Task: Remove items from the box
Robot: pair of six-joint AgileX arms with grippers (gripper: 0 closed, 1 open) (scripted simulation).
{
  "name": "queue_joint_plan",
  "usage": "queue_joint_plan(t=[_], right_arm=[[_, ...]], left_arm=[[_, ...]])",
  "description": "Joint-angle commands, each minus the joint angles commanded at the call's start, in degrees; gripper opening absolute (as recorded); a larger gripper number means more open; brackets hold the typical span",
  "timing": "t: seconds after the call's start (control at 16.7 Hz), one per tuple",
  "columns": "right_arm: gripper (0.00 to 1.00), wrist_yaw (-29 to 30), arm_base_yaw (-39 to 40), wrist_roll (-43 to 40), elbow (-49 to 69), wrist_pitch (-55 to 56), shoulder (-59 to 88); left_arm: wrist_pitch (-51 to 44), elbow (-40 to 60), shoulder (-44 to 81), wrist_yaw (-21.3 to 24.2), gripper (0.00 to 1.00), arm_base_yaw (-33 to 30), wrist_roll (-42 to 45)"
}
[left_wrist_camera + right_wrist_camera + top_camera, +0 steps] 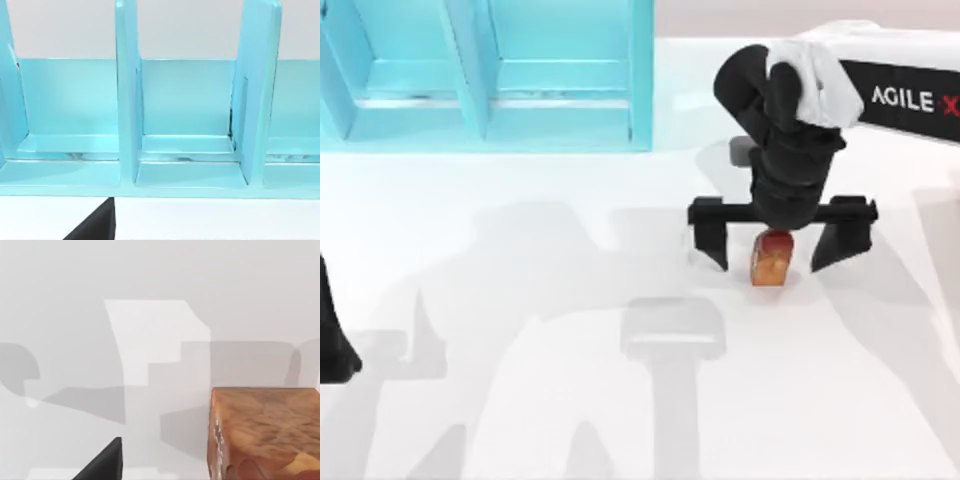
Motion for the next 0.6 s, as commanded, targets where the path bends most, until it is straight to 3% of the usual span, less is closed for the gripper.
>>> queue_joint_plan(t=[0.24, 0.6], right_arm=[[1.0, -0.01, -0.05, -0.01, 0.81, -0.82, -0.22], [1.0, -0.02, -0.07, -0.05, 8.84, -11.0, -2.09]], left_arm=[[0.0, 0.0, 0.0, 0.0, 1.0, 0.0, 0.0], [0.0, 0.0, 0.0, 0.0, 1.0, 0.0, 0.0]])
